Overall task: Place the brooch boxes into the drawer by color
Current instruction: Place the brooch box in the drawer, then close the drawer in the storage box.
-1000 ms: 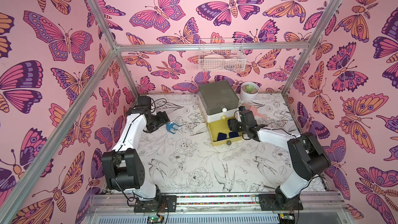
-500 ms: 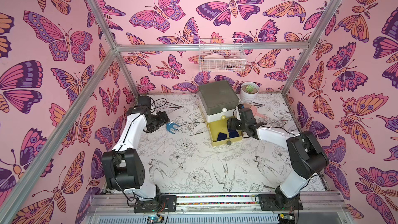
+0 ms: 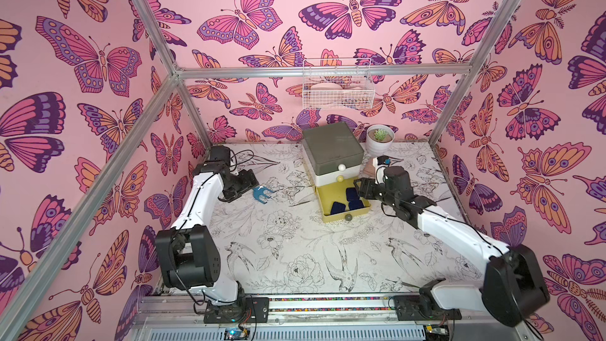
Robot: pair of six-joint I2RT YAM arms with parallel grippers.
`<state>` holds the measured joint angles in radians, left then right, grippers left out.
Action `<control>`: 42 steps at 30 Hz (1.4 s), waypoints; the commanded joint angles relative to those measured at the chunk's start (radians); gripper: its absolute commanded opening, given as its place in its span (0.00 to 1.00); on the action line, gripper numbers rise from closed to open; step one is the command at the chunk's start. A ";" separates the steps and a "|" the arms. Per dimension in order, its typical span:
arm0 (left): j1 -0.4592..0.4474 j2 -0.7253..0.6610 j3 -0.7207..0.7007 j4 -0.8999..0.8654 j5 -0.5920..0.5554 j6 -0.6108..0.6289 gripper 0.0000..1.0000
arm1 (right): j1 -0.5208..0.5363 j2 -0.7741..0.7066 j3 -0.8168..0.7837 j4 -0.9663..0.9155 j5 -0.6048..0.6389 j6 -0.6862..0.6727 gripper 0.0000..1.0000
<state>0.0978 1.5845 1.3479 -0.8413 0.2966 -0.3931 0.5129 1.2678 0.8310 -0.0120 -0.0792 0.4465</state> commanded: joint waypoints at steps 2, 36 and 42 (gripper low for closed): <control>-0.004 0.032 0.028 0.000 0.011 0.010 0.86 | 0.065 -0.048 -0.082 -0.161 -0.066 0.048 0.69; -0.008 0.018 0.020 -0.004 -0.005 0.013 0.86 | 0.147 0.341 -0.078 0.058 0.056 -0.004 0.29; -0.008 0.021 0.022 -0.004 -0.007 0.013 0.86 | 0.147 0.365 -0.056 0.074 0.088 -0.031 0.14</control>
<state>0.0967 1.6180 1.3647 -0.8383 0.2951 -0.3931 0.6559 1.5925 0.7456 0.0341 -0.0353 0.4419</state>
